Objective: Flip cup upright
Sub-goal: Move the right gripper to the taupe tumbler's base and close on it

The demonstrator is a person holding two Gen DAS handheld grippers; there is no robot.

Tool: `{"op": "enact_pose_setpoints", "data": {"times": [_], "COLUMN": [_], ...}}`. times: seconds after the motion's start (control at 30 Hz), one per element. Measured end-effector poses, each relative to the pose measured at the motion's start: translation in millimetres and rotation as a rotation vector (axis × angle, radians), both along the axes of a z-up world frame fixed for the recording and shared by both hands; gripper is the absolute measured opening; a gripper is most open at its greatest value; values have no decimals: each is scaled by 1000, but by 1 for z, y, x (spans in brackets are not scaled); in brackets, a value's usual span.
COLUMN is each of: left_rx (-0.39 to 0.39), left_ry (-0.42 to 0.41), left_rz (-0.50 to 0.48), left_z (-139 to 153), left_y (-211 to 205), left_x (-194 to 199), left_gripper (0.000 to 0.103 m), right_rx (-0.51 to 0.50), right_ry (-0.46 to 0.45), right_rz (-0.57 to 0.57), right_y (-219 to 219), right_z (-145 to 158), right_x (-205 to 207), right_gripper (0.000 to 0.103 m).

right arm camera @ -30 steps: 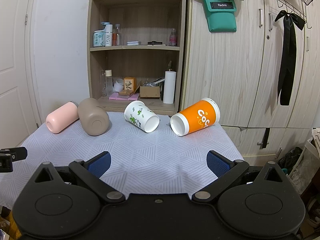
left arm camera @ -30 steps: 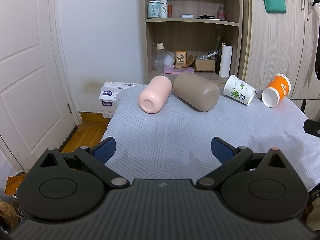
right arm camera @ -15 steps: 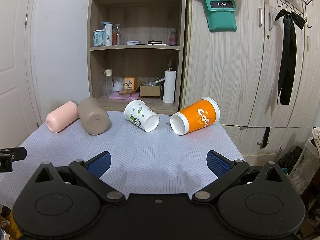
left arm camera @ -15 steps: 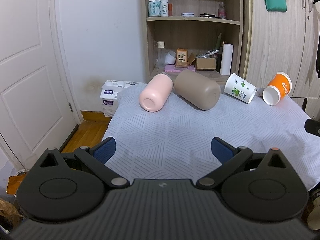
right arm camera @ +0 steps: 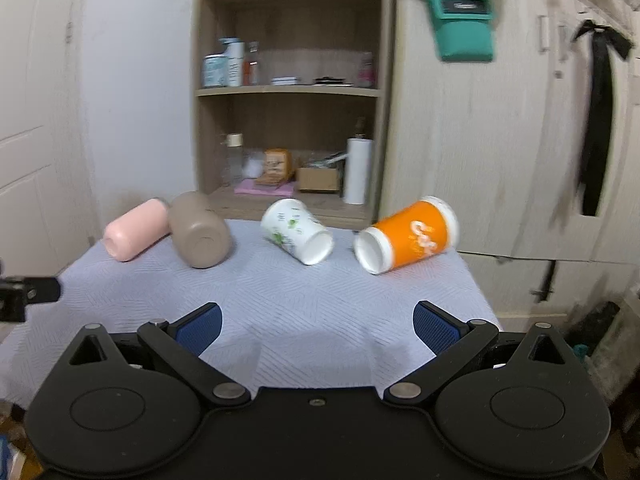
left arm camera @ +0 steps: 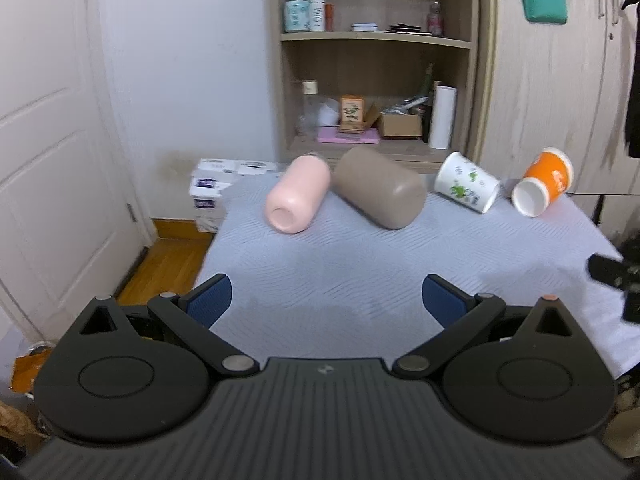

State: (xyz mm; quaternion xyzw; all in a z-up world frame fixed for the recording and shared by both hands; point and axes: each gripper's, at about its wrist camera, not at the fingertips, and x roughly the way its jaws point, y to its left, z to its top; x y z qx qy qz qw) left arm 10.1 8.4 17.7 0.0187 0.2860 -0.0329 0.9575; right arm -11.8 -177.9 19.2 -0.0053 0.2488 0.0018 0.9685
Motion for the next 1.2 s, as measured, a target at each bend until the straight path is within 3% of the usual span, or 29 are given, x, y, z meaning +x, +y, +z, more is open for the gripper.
{"op": "enact_pose_setpoints", "data": {"times": [0.2, 0.33, 0.53, 0.73, 1.2], "left_rx": [-77, -142, -283, -362, -609], "left_ry": [22, 59, 160, 221, 306], "left_rz": [-57, -44, -2, 56, 72], "left_z": [20, 24, 9, -10, -41], "left_y": [-5, -6, -3, 2, 20], "left_x": [32, 62, 113, 157, 202], "left_gripper": [103, 103, 101, 100, 94], "right_rx": [29, 39, 62, 90, 21], "right_ry": [31, 39, 136, 222, 253], "right_rz": [280, 405, 551, 612, 644], "right_y": [-7, -9, 4, 23, 53], "right_z": [15, 21, 19, 8, -22], "right_x": [31, 56, 107, 153, 232], "right_gripper": [103, 103, 103, 103, 102]}}
